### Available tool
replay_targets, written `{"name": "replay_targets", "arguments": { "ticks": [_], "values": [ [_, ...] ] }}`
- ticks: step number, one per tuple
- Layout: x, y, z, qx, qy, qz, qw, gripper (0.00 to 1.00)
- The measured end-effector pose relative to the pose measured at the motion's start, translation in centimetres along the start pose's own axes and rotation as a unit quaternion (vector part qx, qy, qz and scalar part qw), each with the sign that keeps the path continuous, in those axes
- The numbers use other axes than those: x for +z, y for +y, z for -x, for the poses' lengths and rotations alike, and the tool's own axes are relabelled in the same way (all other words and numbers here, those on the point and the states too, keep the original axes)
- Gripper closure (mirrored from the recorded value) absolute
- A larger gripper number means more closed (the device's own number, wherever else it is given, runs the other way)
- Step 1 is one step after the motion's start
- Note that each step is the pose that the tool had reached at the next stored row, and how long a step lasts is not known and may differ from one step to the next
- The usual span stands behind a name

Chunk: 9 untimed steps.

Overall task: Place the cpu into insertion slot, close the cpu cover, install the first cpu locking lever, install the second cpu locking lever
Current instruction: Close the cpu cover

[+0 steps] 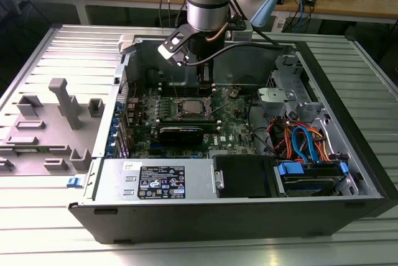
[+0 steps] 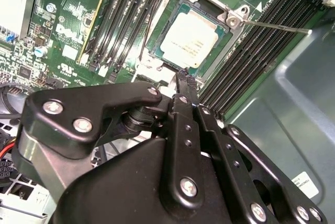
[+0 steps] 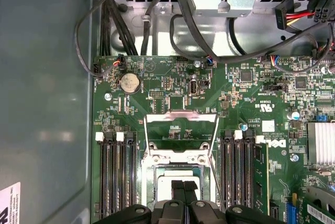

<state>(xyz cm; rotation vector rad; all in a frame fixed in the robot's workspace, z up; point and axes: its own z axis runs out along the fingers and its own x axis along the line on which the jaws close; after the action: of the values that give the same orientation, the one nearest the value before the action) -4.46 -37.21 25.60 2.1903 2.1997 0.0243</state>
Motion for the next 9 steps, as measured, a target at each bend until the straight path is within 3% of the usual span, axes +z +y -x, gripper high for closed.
{"name": "replay_targets", "arguments": {
  "ticks": [9],
  "values": [
    [-0.11,0.05,0.0,0.0,0.0001,0.0,1.0,0.89]
  ]
}}
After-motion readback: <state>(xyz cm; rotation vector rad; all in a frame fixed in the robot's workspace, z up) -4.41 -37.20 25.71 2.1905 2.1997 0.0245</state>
